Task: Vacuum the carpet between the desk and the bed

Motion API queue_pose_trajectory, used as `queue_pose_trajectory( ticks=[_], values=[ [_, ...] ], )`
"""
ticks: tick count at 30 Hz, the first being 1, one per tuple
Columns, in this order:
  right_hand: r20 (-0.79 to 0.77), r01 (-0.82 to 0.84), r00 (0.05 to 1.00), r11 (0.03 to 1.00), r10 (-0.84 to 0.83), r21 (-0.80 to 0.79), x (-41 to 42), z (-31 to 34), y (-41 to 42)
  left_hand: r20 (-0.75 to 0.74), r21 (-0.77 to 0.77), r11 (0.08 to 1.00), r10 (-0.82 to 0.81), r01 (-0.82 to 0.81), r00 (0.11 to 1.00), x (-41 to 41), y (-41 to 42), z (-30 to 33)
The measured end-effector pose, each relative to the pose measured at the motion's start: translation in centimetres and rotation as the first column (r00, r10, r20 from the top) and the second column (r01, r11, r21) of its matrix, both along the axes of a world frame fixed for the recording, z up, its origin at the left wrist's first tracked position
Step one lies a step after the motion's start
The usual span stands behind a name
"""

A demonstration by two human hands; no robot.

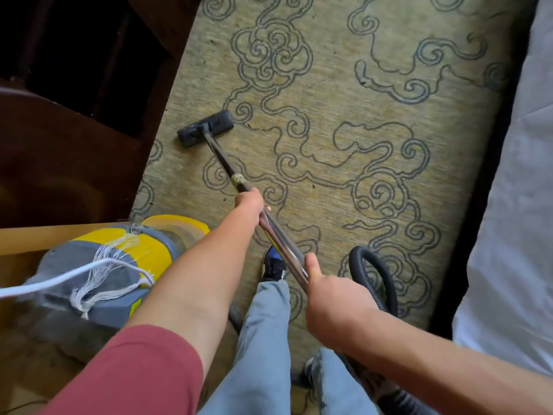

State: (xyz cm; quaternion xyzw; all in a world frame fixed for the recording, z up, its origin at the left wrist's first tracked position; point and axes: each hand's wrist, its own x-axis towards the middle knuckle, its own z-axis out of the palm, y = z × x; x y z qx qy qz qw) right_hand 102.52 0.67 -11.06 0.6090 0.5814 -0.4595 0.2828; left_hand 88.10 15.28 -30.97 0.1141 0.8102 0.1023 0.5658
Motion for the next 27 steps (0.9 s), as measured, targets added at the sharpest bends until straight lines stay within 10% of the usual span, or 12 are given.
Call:
queue_pose_trajectory(
  ticks=[27],
  values=[
    [-0.072,0.025,0.997,0.999,-0.022,0.041,-5.0,0.0,7.5,-0.095,-0.007,1.0,-0.03,0.03,0.995,-5.5,7.2,0.7]
  ],
)
